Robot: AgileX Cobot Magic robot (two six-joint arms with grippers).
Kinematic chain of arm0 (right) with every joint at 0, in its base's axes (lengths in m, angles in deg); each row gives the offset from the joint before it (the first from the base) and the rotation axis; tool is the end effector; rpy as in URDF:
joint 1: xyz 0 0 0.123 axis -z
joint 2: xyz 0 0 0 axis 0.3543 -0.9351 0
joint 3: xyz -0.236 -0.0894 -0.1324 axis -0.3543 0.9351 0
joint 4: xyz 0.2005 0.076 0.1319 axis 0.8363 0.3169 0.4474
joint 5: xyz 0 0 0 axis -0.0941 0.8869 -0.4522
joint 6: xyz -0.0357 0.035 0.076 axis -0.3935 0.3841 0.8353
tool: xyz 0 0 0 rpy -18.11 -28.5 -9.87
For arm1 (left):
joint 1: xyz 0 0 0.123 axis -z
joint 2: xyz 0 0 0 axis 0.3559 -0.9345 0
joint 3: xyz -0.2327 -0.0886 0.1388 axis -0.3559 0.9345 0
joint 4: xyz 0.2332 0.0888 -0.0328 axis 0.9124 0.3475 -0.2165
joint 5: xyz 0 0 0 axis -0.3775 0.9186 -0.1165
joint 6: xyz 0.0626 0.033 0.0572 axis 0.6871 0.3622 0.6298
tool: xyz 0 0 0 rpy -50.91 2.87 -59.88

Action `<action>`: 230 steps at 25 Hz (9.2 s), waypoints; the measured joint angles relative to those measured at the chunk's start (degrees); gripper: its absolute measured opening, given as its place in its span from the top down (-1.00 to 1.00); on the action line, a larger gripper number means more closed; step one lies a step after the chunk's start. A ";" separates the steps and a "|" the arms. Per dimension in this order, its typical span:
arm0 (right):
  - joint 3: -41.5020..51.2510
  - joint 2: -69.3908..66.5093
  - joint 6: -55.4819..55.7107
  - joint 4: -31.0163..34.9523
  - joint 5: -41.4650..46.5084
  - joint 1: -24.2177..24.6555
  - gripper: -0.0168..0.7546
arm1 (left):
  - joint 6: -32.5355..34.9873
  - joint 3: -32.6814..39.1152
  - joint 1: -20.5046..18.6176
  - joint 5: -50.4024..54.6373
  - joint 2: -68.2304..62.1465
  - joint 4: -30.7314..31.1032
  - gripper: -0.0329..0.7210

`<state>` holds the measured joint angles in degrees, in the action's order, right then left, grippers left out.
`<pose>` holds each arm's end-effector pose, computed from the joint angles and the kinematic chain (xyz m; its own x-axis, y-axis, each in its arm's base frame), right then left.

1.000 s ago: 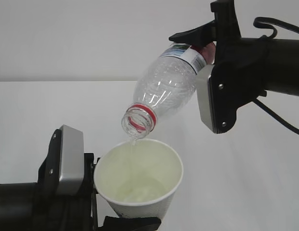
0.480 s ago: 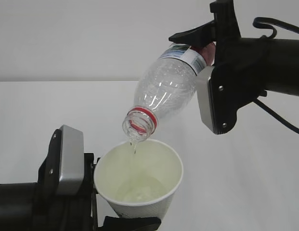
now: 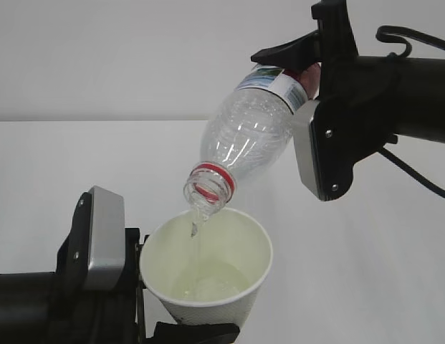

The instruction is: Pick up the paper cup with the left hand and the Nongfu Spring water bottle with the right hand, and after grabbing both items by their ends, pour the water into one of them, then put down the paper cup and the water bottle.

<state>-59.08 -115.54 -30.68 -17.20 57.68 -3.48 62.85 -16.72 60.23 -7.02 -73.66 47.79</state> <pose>0.2650 0.1477 0.2806 0.6770 -0.7254 0.1247 -0.0891 -0.2489 -0.9644 0.1558 -0.1939 0.1506 -0.0846 0.2418 -0.9666 0.9640 0.2654 -0.0180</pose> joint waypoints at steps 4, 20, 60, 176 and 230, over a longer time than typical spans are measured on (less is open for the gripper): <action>0.00 0.00 0.00 0.00 0.00 0.00 -0.26 | 0.00 0.00 0.00 0.00 0.00 0.00 -0.49; 0.00 0.00 -0.11 0.00 -0.11 0.00 -0.26 | 0.00 0.00 0.00 0.00 0.00 0.00 -0.49; 0.00 0.00 -0.36 0.12 -0.11 0.00 -0.26 | 0.00 0.00 0.00 0.00 0.00 0.00 -0.49; 0.00 0.00 -5.67 2.98 -2.04 0.00 -0.25 | 0.00 0.00 0.63 0.26 0.00 0.05 -0.49; -0.13 0.00 -9.41 6.14 -2.08 0.00 -0.25 | 0.00 0.00 0.63 0.43 -0.08 0.05 -0.49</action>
<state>-59.21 -115.54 -40.10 -11.05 55.60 -3.48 62.85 -16.72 60.86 -6.59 -73.74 47.85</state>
